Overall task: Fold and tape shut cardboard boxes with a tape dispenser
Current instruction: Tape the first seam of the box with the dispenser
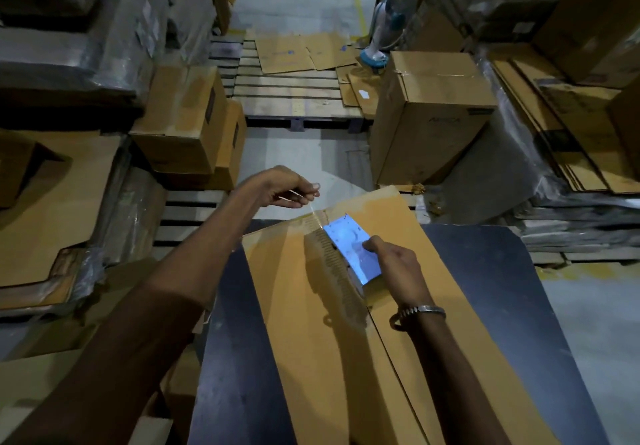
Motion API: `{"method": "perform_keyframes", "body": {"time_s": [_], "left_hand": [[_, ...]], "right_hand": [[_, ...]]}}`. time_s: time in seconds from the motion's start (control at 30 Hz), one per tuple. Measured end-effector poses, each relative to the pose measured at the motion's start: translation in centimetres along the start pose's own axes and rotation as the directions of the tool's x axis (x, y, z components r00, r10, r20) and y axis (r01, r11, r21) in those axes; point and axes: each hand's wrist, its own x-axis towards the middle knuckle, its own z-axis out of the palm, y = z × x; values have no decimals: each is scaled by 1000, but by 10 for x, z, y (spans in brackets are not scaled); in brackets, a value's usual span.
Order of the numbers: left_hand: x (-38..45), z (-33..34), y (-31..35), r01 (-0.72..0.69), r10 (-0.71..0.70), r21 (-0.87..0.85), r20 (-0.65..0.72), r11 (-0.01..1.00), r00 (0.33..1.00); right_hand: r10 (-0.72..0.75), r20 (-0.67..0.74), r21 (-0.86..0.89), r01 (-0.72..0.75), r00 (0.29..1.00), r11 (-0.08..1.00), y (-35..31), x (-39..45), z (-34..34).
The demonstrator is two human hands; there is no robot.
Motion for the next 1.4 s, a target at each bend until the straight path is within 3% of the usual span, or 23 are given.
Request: {"method": "perform_keyframes", "body": {"time_s": [0.1, 0.2, 0.37, 0.4, 0.53, 0.6, 0.67, 0.73, 0.8, 0.87, 0.93, 1.13, 1.3, 1.4], "left_hand": [[11, 0, -3, -46, 44, 147, 13, 988, 999], [21, 6, -8, -59, 59, 148, 6, 987, 998], [34, 9, -20, 15, -3, -152, 82, 988, 997], [37, 10, -25, 44, -32, -142, 85, 989, 996], [40, 21, -46, 151, -169, 256, 51, 955, 984], [38, 22, -52, 191, -233, 359, 77, 914, 970], [42, 18, -55, 105, -105, 434, -24, 895, 994], [46, 17, -57, -87, 161, 410, -150, 908, 976], [37, 25, -55, -237, 289, 332, -115, 913, 950], [28, 36, -57, -308, 365, 442, -48, 843, 930], [23, 42, -62, -354, 448, 519, -64, 778, 891], [17, 44, -66, -391, 557, 588, -126, 708, 821], [11, 43, -66, -404, 579, 599, -124, 691, 806], [10, 44, -65, -410, 588, 599, -128, 688, 799]], "right_hand": [[49, 17, -43, -48, 999, 998, 2, 2, 3], [84, 16, -44, -84, 996, 996, -1, 6, 8], [105, -19, -28, -106, 994, 994, -1, 11, 12], [117, -19, -24, -118, 993, 993, -1, 12, 12], [186, -14, -66, -187, 982, 980, -6, 17, 15], [196, -5, -85, -196, 981, 977, -8, 20, 17], [195, 1, -94, -194, 981, 976, -11, 20, 18], [189, 2, -92, -188, 982, 978, -10, 19, 19], [188, -4, -86, -188, 982, 978, -8, 17, 18], [192, -11, -90, -192, 981, 977, -6, 17, 18], [180, -7, -132, -180, 984, 975, -7, 17, 19], [10, 2, -350, -8, 1000, 937, 1, 7, 30], [-26, 49, -413, 44, 998, 910, 6, -16, 21], [-24, -7, -470, 18, 1000, 883, 34, -52, -3]]}}
